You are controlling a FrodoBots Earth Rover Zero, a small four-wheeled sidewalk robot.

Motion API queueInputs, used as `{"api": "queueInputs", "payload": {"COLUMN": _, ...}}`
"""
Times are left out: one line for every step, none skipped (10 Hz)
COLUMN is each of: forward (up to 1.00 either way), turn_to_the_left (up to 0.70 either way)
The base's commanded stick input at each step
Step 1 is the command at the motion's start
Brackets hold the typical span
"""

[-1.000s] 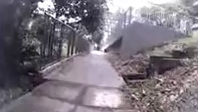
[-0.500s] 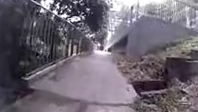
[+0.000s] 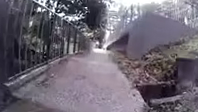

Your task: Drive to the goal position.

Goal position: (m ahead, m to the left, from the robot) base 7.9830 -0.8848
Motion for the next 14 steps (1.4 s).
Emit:
{"api": "queueInputs", "payload": {"forward": 1.00, "turn_to_the_left": 0.00}}
{"api": "queueInputs", "payload": {"forward": 1.00, "turn_to_the_left": 0.00}}
{"api": "queueInputs", "payload": {"forward": 1.00, "turn_to_the_left": 0.00}}
{"api": "queueInputs", "payload": {"forward": 1.00, "turn_to_the_left": 0.00}}
{"api": "queueInputs", "payload": {"forward": 1.00, "turn_to_the_left": 0.00}}
{"api": "queueInputs", "payload": {"forward": 1.00, "turn_to_the_left": 0.00}}
{"api": "queueInputs", "payload": {"forward": 1.00, "turn_to_the_left": 0.00}}
{"api": "queueInputs", "payload": {"forward": 1.00, "turn_to_the_left": 0.00}}
{"api": "queueInputs", "payload": {"forward": 1.00, "turn_to_the_left": 0.00}}
{"api": "queueInputs", "payload": {"forward": 1.00, "turn_to_the_left": 0.00}}
{"api": "queueInputs", "payload": {"forward": 1.00, "turn_to_the_left": 0.00}}
{"api": "queueInputs", "payload": {"forward": 1.00, "turn_to_the_left": 0.00}}
{"api": "queueInputs", "payload": {"forward": 1.00, "turn_to_the_left": 0.00}}
{"api": "queueInputs", "payload": {"forward": 1.00, "turn_to_the_left": 0.00}}
